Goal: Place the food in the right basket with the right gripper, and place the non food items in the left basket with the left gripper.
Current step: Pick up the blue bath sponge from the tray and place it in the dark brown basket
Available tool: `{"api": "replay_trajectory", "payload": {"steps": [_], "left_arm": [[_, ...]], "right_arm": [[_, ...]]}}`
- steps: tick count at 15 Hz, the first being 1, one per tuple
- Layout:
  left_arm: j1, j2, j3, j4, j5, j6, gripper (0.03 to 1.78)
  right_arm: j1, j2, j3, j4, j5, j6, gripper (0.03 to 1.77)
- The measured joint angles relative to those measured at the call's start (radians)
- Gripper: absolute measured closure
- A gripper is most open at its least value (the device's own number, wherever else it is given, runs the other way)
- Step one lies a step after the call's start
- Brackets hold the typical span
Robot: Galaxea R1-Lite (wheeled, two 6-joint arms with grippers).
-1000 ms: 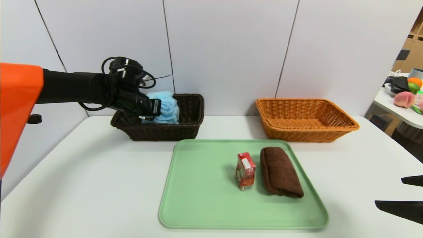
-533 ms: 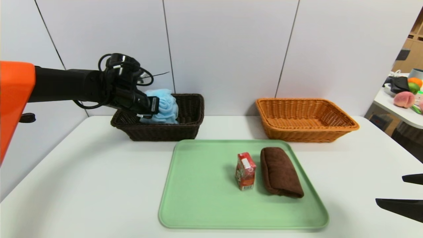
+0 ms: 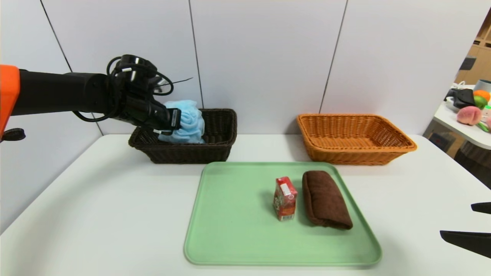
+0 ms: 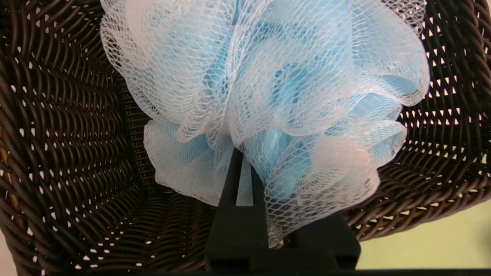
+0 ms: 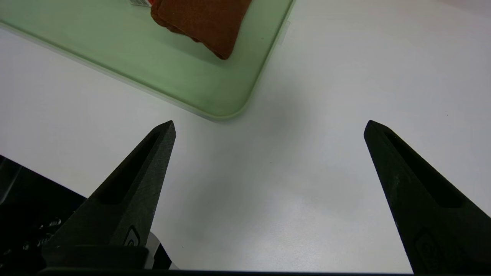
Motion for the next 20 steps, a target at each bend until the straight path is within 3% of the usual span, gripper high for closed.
{"api": "replay_trajectory", "payload": {"steps": [20], "left_arm": [[0.001,-0.037,0.029,0.006,0.000,0.002,1.65]], "right_arm": [[0.000,-0.039,0.017,0.000,0.001,0.008,0.10]]}}
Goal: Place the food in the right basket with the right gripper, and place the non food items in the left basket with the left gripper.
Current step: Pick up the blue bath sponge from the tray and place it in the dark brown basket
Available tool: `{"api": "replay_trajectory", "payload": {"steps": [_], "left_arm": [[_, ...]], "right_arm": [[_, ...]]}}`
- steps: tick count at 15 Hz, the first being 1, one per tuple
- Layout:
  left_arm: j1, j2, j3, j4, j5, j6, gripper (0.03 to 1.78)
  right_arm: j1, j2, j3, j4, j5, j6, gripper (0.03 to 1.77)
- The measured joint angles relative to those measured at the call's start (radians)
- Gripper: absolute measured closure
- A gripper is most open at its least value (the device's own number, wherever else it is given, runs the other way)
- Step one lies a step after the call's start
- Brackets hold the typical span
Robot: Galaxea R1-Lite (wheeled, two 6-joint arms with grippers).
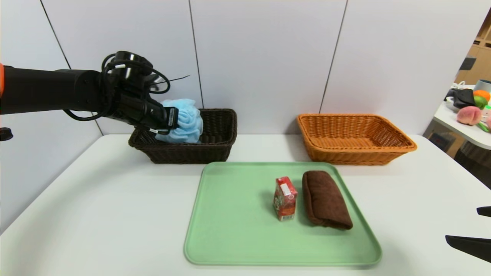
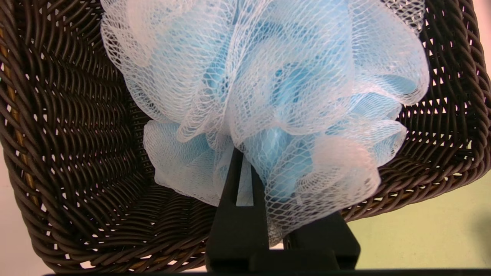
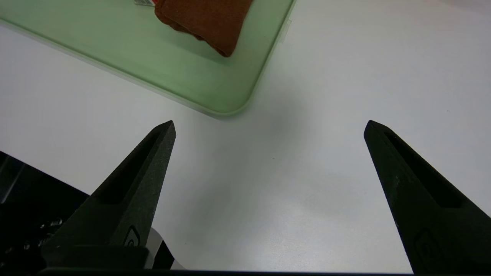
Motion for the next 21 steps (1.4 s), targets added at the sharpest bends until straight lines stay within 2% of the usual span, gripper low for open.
{"api": "replay_trajectory", "payload": {"steps": [21], "left_arm": [[0.003,-0.006,-0.002,0.014,-0.003,0.003,1.65]], "right_arm": [[0.000,-0.010,0.002,0.000,0.001,0.005,0.10]]}}
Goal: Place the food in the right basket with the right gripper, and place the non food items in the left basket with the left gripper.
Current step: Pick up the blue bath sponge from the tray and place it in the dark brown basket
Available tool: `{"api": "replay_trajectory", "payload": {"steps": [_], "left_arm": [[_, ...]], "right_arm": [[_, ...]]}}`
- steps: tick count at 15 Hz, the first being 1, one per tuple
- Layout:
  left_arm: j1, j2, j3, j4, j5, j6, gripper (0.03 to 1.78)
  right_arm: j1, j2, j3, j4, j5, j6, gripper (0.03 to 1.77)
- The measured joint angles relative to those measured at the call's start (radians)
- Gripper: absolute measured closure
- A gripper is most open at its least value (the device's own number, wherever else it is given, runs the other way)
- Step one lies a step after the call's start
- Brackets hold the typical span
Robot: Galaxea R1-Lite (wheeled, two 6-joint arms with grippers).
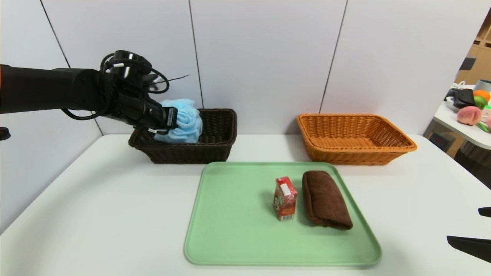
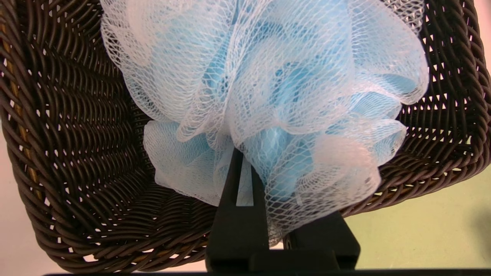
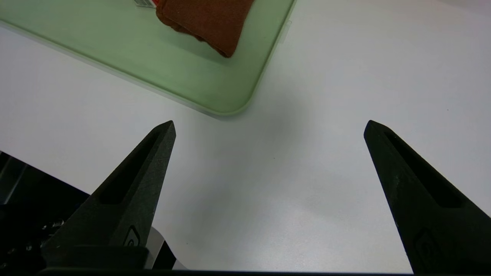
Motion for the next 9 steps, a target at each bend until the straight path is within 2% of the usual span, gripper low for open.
{"api": "replay_trajectory", "payload": {"steps": [9], "left_arm": [[0.001,-0.001,0.000,-0.003,0.001,0.000,1.65]], "right_arm": [[0.000,-0.001,0.008,-0.001,0.000,0.001,0.10]]}}
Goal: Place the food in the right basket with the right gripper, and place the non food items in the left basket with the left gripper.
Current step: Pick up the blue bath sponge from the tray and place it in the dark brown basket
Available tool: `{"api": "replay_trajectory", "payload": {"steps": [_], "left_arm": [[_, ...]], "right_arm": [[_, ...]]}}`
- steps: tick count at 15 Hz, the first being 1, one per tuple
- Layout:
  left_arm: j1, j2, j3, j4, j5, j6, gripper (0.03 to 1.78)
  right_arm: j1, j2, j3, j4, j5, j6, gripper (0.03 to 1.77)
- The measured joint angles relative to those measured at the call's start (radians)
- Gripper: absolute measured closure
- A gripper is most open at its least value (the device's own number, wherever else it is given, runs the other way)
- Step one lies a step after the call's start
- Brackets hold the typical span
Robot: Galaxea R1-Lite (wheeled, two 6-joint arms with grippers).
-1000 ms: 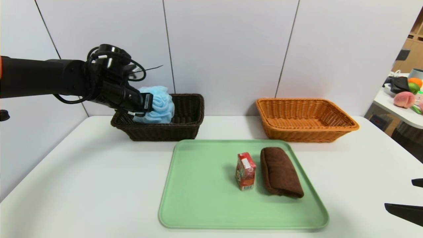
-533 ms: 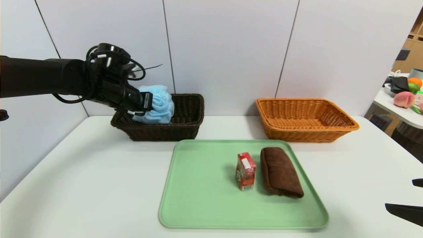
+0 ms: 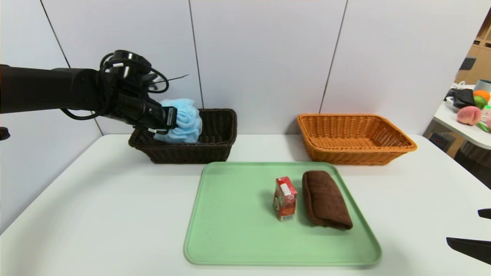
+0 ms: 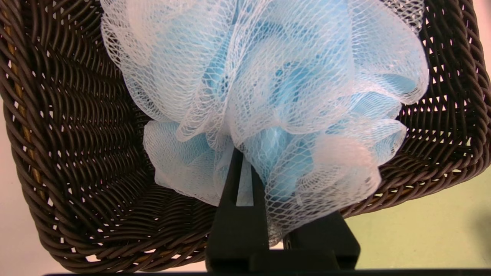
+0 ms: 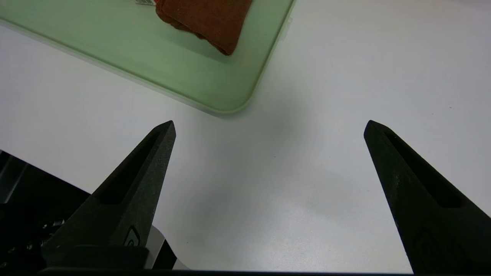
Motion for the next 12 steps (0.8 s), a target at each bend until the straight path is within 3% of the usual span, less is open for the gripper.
{"api": "replay_trajectory", "payload": {"steps": [5,8,12], "left_arm": [[0.001,0.000,-0.002,-0.002,0.002,0.002,0.96],[0.001,0.001,-0.010,-0.003,0.002,-0.001,0.69],[0.001,-0.012,-0.011,-0.003,0.005,-0.014,0.45]], "right_arm": [[0.000,0.000,0.001,0.000,0.000,0.000,0.10],[0.000,-0.001,0.005,0.000,0.000,0.002,0.10],[0.000,-0.003,0.007,0.000,-0.001,0.003,0.10]]}}
